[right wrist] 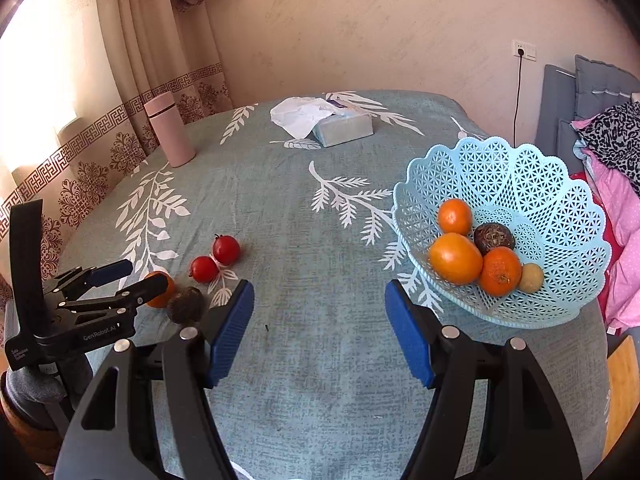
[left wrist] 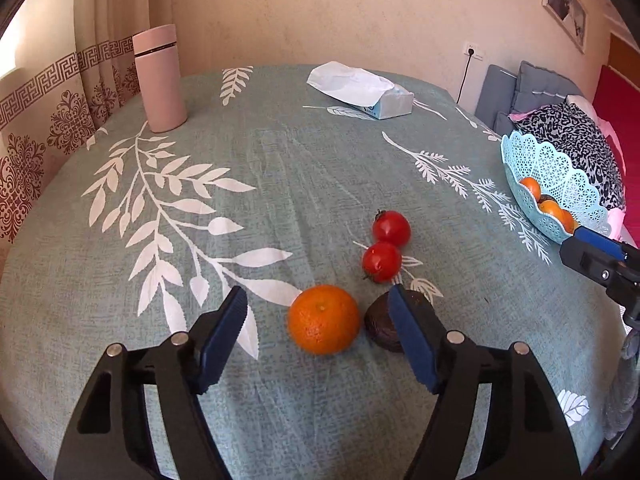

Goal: Organize fruits
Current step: 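Grasp the orange with left tool while right tool grasps the dark brown fruit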

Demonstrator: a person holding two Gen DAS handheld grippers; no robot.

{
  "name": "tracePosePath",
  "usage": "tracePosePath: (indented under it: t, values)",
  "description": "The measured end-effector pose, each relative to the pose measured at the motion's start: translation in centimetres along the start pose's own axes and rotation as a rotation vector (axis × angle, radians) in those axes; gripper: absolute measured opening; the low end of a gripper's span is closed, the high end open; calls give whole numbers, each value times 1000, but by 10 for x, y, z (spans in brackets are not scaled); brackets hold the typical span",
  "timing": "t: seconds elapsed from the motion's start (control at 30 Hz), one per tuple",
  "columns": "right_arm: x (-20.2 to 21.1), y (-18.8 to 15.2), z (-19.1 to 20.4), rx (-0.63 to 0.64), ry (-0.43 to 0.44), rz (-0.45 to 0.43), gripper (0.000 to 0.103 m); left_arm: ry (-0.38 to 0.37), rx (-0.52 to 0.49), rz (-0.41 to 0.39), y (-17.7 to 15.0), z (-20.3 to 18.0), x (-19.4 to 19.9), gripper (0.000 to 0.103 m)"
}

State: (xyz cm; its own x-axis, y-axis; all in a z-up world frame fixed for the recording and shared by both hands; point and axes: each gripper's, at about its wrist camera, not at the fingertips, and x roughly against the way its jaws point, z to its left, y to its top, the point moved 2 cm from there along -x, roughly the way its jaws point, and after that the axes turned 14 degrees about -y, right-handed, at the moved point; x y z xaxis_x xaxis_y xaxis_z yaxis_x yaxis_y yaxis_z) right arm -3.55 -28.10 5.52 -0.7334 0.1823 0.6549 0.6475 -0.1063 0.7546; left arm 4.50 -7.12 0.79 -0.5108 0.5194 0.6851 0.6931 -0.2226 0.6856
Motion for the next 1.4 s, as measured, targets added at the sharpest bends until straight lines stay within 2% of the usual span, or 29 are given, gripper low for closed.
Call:
tracePosePath:
  t: [0.17,0.23,0.3,0.5,0.63,0.77,0.97,1.2,1.4]
  values:
    - [-7,-5,7,15,21,26,70,-12,32,30,-4,6,-9,56]
    - [-9,-8,11,25,29,36,70,-41,64,31,-3,11,-10,51]
    - [-11,-10,16,36,45,49,70,-84,96,43,-5,15,-11,39]
    - [-17,-14,36,61,129,98,70,-115,110,-7,-7,19,-1,39]
    - [-24,-17,62,114,186,143,70,-72,125,-72,-3,24,11,39]
    - [-32,-20,90,187,203,168,70,-21,152,-121,-2,33,20,39]
    - [-39,-16,118,260,216,177,70,0,202,-127,-3,47,22,39]
    - [-52,-14,133,297,220,187,40,4,214,-138,-4,49,23,39]
    - [-46,-12,125,267,232,177,35,7,215,-132,-4,49,22,39]
